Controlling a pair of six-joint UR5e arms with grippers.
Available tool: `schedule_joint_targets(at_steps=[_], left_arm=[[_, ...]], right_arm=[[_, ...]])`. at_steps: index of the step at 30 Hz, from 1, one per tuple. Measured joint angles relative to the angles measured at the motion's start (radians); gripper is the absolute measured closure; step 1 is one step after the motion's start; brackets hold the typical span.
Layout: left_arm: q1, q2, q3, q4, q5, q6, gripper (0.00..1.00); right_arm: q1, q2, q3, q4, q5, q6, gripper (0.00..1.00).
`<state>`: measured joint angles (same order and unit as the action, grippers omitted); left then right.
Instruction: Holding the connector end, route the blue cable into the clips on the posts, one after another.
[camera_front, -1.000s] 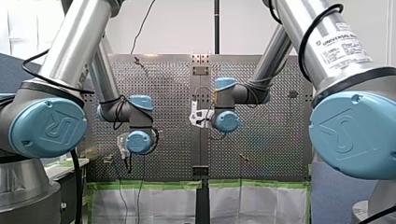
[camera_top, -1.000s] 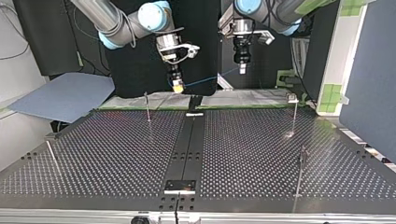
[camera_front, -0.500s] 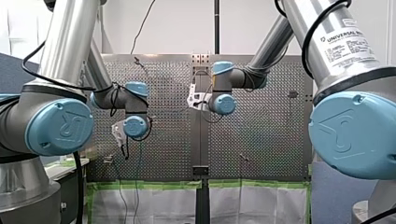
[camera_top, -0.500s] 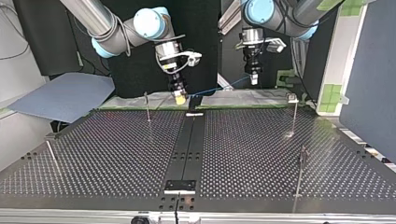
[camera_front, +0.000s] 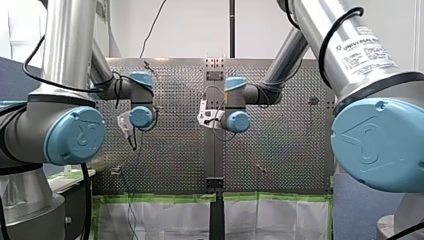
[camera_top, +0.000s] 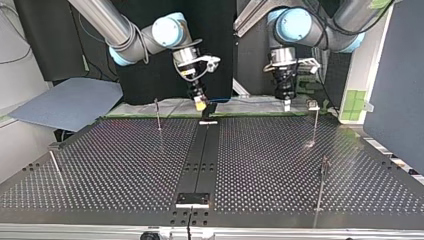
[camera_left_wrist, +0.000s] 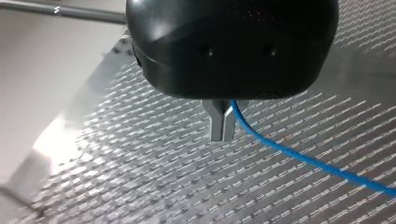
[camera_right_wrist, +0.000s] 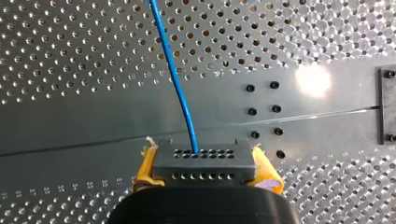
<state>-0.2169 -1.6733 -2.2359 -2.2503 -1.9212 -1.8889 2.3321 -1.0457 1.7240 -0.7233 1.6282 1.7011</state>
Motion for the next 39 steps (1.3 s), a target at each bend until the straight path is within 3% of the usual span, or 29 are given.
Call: schedule_joint_targets(at_steps=[6, 16, 26, 33, 39], left_arm=[[0.054, 0.054, 0.047, -0.054, -0.005, -0.023, 1.0], [0.138, 0.143, 0.058, -0.143, -0.004, -0.035, 1.0], [0.147, 0.22, 0.058, -0.22, 0.025, -0.025, 1.0], [0.148, 0.282, 0.076, -0.282, 0.082, -0.046, 1.0], [0.151, 0.323, 0.118, -0.335, 0.098, -0.068, 1.0]], right_arm=[[0.003, 0.005, -0.047, 0.029, -0.012, 0.0, 1.0], [0.014, 0.005, -0.142, 0.104, -0.023, -0.008, 1.0], [0.028, 0.005, -0.237, 0.154, -0.023, -0.028, 1.0], [0.043, 0.003, -0.292, 0.198, -0.019, -0.051, 1.0], [0.056, 0.001, -0.322, 0.22, -0.017, -0.063, 1.0]])
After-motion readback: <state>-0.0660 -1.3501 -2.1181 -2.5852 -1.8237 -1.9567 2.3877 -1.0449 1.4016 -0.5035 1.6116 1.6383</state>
